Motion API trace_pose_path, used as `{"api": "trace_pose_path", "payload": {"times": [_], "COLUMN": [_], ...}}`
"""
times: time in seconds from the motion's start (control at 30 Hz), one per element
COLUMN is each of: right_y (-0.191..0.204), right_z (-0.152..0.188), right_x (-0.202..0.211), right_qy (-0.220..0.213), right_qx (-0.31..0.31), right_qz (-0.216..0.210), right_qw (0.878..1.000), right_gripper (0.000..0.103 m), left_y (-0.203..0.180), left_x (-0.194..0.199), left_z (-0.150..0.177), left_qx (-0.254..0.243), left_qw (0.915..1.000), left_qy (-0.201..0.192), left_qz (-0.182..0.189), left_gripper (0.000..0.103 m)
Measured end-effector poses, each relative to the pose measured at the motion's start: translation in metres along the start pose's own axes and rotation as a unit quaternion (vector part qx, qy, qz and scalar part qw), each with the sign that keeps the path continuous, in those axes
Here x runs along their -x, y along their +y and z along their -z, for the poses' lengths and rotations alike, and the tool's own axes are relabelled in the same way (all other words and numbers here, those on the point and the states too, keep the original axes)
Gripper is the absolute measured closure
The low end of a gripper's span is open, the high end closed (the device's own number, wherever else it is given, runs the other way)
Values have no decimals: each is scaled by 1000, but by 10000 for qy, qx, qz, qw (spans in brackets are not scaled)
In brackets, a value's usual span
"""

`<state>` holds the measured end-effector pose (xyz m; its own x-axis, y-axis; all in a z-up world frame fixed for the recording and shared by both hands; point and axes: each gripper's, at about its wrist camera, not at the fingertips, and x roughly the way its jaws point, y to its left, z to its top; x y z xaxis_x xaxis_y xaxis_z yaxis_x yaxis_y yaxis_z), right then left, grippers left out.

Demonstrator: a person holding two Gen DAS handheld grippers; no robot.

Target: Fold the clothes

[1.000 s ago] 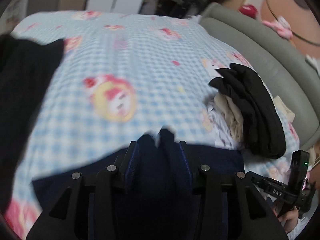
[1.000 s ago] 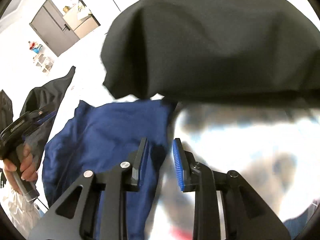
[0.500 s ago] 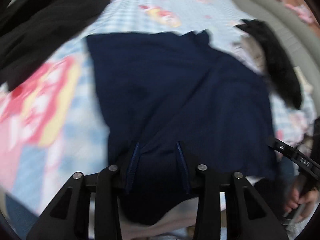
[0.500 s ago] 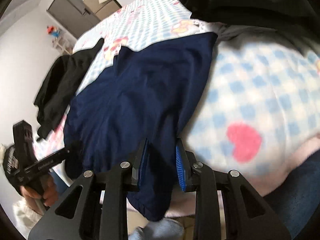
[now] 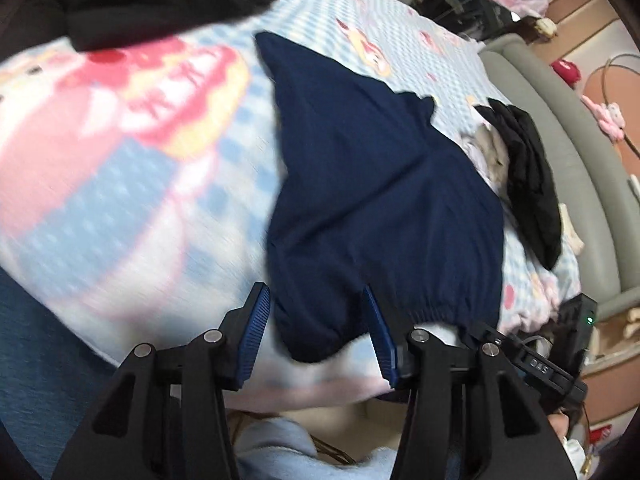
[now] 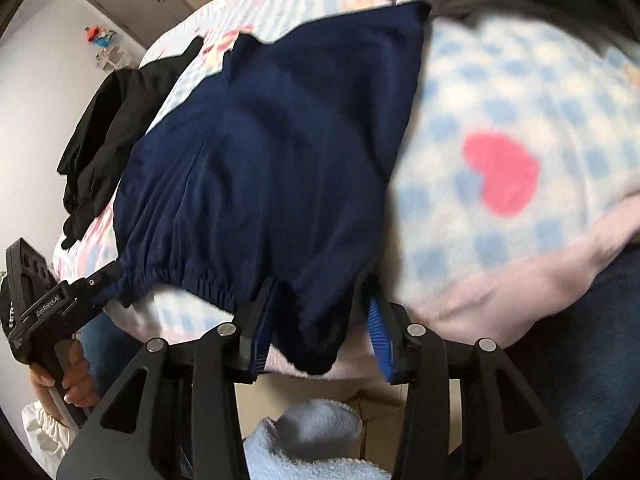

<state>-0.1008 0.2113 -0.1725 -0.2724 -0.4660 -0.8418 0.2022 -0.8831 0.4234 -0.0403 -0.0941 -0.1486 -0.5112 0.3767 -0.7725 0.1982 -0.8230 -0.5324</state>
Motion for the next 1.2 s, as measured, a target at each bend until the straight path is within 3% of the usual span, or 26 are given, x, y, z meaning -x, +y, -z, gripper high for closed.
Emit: {"api": "trace_pose_path", "payload": {"times": [0.07, 0.1, 0.13, 0.2, 0.27, 0.4, 0.47, 0.53, 0.57, 0.73, 0.9, 1.07, 1.13, 1.2], "right_y": [0, 0, 0, 2, 4, 8, 6, -6, -12, -16, -24, -39, -44, -46], "right_z": [1, 1, 0, 1, -1, 4, 4, 7, 7, -2, -22, -55, -64, -71], "right_x": [0, 0, 1, 5, 18, 41, 33, 23, 17, 38, 59, 41, 41, 31], "right_qy": [-23, -43, -65, -175, -372, -512, -404, -142, -45, -292, -663, -609, -694, -632], "right_qx": [-25, -22, -15, 26, 80, 180, 166, 21, -174, -165, -71, -335, -349, -283], "right_qz": [-72, -86, -102, -149, -178, -206, -113, -65, -195, -315, -51, 34, 33, 41], "right_qw": [10000, 10000, 9999, 9997, 9991, 9983, 9990, 9999, 9996, 9989, 9978, 9976, 9970, 9976], "right_gripper": [61, 71, 80, 95, 97, 98, 98, 97, 94, 91, 82, 82, 80, 79], "left_y": [-3, -6, -8, -11, -15, -19, -15, -8, -5, 4, 14, 23, 23, 22], "left_x": [-4, -4, -4, 0, 12, 17, 10, 3, 4, 34, 19, 3, -4, -10], "left_z": [6, 9, 9, 10, 11, 17, 16, 14, 13, -7, -44, -80, -82, -86], "left_qx": [-20, -51, -94, -127, -191, -304, -254, -140, -34, -84, 79, 223, 171, 95], "left_qw": [9999, 9999, 9999, 9999, 9997, 9994, 9993, 9990, 9991, 9997, 9998, 9995, 9997, 9990], "left_qy": [116, 119, 100, 26, -76, 111, 257, 413, 429, -118, -162, -201, -173, -213], "left_qz": [80, 39, -21, 24, 108, 90, -4, -69, -23, 179, 68, -31, -60, -371], "left_gripper": [59, 77, 84, 89, 89, 88, 86, 76, 65, 61, 59, 54, 57, 90]}}
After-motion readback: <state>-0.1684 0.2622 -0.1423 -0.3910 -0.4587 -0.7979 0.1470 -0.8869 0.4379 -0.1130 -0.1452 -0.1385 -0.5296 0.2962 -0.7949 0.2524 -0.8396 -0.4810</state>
